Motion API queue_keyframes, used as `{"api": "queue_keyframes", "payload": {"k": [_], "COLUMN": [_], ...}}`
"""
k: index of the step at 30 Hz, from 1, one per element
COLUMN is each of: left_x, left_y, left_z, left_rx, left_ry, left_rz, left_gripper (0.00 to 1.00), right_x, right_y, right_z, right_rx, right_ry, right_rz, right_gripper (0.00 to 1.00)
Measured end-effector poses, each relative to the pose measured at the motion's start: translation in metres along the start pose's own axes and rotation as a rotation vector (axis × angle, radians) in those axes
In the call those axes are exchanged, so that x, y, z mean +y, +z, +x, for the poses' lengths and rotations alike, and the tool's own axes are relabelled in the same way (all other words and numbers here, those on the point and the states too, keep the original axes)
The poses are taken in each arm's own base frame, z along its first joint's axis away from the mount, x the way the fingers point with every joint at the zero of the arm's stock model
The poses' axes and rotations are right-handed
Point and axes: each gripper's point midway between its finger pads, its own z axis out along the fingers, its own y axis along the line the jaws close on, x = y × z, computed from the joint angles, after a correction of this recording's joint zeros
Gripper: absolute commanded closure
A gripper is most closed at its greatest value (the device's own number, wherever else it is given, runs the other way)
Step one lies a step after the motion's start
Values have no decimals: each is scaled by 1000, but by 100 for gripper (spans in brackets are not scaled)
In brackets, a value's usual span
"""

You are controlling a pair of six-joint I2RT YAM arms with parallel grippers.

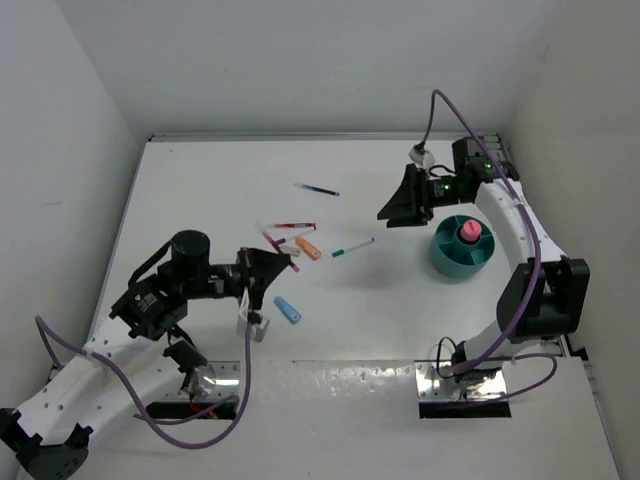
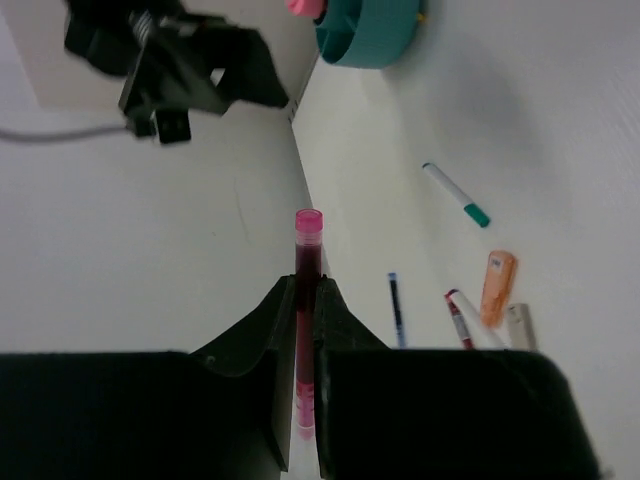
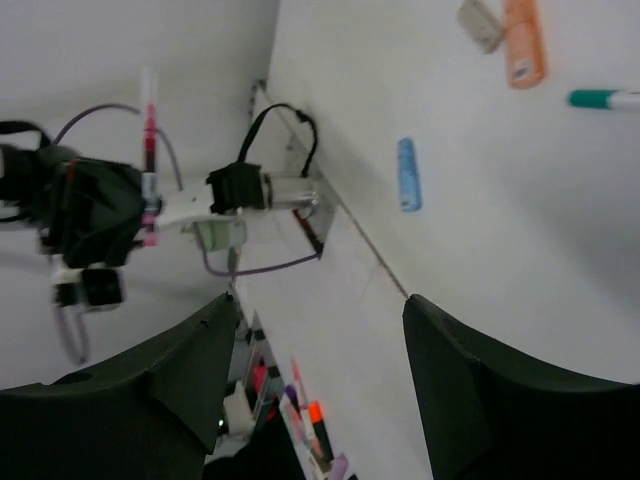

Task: Sort the stationery into containers
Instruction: Pick up the pen from the center of the board.

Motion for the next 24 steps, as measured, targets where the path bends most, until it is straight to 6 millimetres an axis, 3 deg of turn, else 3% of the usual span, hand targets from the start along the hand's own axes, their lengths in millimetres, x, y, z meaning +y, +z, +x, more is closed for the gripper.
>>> {"api": "queue_keyframes", "payload": {"k": [3, 7, 13, 24], "left_x": [-27, -65, -69, -79], "left_y": [2, 6, 9, 19], "left_z": [-7, -9, -27, -44], "left_rx": [-45, -99, -200, -327], "left_ry": [261, 412, 510, 490], "left_rz": [49, 121, 111, 155], "left_gripper": [100, 100, 100, 100], "right_x": [24, 54, 84, 102], "right_y": [15, 38, 65, 108], "right_z": [14, 33, 59, 68], "right_rx": [69, 163, 283, 407], "right_ry": [-2, -15, -41, -115], "right_rz": [-86, -181, -264, -288], "right_gripper": [31, 30, 29, 28]}}
